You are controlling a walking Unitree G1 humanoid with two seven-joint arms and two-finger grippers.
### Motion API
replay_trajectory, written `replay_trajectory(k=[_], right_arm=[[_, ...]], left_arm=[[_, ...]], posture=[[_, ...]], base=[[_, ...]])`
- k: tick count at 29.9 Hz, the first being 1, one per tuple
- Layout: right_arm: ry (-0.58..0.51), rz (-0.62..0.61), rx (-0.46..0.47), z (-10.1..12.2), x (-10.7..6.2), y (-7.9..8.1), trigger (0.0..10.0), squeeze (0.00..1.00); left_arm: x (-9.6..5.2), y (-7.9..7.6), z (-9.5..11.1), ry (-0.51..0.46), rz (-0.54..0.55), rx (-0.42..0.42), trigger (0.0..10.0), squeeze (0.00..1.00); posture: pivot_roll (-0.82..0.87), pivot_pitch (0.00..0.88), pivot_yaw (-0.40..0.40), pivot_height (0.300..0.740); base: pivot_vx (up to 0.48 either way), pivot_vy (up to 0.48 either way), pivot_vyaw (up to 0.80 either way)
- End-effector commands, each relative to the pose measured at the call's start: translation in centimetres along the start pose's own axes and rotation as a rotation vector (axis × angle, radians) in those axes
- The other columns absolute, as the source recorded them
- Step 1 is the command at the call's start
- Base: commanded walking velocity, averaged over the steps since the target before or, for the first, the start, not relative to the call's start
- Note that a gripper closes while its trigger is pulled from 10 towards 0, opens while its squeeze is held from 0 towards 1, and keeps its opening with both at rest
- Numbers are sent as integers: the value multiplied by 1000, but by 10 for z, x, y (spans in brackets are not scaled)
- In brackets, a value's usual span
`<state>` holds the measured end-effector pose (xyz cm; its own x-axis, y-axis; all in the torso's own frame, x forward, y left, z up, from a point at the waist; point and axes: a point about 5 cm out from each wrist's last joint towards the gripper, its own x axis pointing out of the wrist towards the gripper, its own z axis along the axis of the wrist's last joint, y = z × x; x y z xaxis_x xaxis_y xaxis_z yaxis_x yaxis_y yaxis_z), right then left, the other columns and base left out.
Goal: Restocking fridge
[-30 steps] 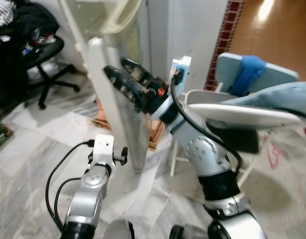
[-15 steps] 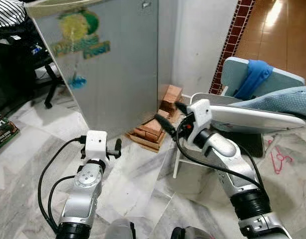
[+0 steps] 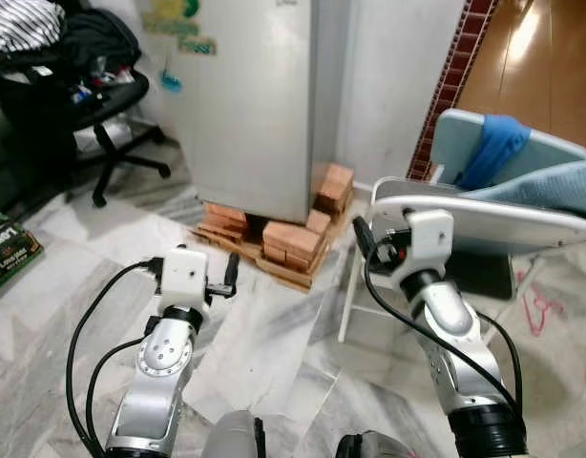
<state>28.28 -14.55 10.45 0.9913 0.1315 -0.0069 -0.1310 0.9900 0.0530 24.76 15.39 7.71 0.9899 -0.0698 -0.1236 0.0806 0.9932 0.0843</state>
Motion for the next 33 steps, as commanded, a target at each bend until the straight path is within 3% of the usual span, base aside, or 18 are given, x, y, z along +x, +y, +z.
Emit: replay_trajectory(k=[1,9,14,23,24,28,33], right_arm=[[-32,-35,36,6,-3,-1,10000,0],[-13,-74,2,3,-4,-7,10000,0],[-22,-109,-82,5,1,-12,10000,0],[-1,-115,-66,1,-5,-15,10000,0],[-15,-100,-18,3,-5,-14,10000,0],[-22,-90,-8,5,-4,-14,10000,0],[-23,-100,-24,5,-1,-20,10000,0]], left_arm=[[2,2,9,-48,-5,-24,10000,0],[8,0,12,-80,33,-54,10000,0],[8,-1,12,-83,34,-61,10000,0],[6,0,9,-77,28,-60,10000,0],[6,0,8,-74,29,-56,10000,0],[6,0,8,-73,31,-53,10000,0],[6,-1,6,-64,31,-57,10000,0]], posture=[[25,5,53,740],[15,1,50,740],[19,10,45,740],[19,22,40,740],[21,23,33,740],[21,26,32,740],[22,22,28,740]], base=[[0,476,0],[0,476,0],[0,474,0],[0,466,0],[0,469,0],[0,467,0],[0,464,-800]])
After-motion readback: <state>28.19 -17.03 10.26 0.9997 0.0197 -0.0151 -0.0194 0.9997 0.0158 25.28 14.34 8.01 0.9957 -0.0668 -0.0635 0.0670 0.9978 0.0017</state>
